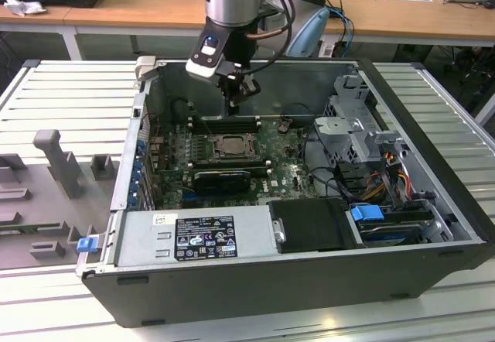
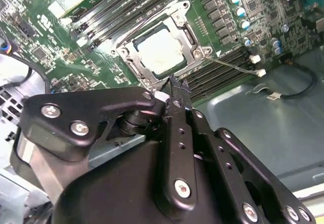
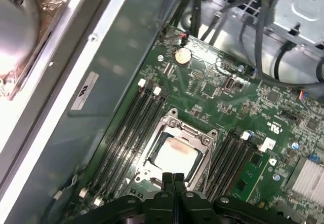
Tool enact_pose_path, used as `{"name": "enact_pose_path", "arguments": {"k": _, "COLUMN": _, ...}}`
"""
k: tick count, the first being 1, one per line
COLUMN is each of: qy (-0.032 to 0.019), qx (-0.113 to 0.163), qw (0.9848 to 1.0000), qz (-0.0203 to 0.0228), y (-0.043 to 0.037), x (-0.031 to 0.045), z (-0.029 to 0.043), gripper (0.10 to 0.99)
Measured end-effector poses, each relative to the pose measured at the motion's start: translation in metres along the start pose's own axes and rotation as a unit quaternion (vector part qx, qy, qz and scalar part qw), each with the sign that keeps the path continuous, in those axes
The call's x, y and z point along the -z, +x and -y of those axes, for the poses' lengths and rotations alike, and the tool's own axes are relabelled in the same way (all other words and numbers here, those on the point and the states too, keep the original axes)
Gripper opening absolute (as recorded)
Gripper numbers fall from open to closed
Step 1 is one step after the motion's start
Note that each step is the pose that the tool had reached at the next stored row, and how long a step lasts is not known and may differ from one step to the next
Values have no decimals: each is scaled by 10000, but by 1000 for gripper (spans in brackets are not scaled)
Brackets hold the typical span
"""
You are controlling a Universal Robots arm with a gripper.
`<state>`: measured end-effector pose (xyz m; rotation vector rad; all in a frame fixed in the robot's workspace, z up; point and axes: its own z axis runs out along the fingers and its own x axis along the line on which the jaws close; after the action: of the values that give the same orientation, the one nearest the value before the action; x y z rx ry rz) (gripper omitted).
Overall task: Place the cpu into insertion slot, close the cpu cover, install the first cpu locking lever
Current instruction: 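Close the cpu cover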
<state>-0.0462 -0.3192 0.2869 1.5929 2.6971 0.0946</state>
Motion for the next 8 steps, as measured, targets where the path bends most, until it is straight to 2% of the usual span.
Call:
{"name": "enact_pose_path", "arguments": {"k": 3, "qy": 7, "qx": 272, "qw": 9996, "qz": -15, "y": 0, "x": 0, "z": 0, "gripper": 106}}
{"name": "enact_pose_path", "arguments": {"k": 8, "qy": 11, "qx": 453, "qw": 9990, "qz": -25, "y": 0, "x": 0, "z": 0, "gripper": 106}}
